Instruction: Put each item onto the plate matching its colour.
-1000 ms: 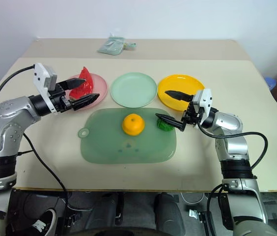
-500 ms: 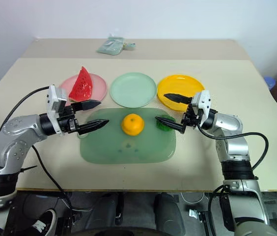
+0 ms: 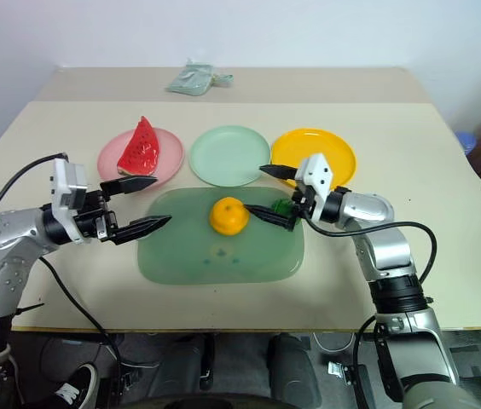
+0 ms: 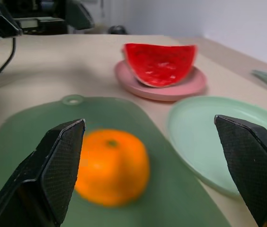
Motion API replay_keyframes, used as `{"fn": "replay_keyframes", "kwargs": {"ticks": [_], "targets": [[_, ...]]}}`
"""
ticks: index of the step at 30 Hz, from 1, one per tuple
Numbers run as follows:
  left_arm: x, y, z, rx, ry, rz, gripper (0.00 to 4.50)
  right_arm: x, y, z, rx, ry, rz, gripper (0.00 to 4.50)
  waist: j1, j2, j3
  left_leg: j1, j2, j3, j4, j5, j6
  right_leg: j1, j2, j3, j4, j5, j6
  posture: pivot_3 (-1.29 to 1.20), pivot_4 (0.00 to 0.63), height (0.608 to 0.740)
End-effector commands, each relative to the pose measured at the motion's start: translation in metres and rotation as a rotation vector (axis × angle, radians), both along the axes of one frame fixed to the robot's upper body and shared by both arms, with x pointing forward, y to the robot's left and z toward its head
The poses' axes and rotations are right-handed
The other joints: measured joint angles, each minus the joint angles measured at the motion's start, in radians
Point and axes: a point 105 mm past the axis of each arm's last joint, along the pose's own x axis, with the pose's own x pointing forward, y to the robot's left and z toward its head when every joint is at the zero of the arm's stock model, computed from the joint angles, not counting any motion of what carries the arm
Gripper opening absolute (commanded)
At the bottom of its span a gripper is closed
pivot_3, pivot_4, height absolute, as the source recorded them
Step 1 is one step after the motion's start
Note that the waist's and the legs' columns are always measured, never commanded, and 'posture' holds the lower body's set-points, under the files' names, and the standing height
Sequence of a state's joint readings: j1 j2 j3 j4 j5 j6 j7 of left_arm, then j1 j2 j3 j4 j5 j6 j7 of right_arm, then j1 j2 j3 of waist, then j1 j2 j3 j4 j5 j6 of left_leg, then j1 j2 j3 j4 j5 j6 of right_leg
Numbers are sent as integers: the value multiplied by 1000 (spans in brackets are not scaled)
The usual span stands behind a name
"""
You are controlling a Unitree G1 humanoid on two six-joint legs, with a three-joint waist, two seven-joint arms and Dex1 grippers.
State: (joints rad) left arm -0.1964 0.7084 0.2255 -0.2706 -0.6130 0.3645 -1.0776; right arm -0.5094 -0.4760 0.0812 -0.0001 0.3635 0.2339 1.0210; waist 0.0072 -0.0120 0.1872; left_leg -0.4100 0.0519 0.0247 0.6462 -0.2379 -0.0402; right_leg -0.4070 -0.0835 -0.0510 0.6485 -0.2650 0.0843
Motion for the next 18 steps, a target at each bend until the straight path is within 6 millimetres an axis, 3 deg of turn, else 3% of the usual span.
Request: {"fn": "replay_keyframes", "kwargs": {"ticks": [1,8,18], "targets": [[-7,8,5,16,-63,-21,4428,-2,19,13,-73,-41,20,4500,1,0,0,0,0,0,0,0,0,0,0,0,0,0,0,0,150,740],[-12,8,-4,25,-53,-59,4428,3,32,-7,-272,24,-8,4500,4,0,0,-1,0,0,0,0,0,-1,0,0,0,-2,-3,0,150,740],[-15,8,-6,9,-62,-73,4428,5,34,-13,-304,153,-13,4500,2,0,0,-1,0,0,-1,0,0,-1,0,0,0,0,-1,0,150,740]]}}
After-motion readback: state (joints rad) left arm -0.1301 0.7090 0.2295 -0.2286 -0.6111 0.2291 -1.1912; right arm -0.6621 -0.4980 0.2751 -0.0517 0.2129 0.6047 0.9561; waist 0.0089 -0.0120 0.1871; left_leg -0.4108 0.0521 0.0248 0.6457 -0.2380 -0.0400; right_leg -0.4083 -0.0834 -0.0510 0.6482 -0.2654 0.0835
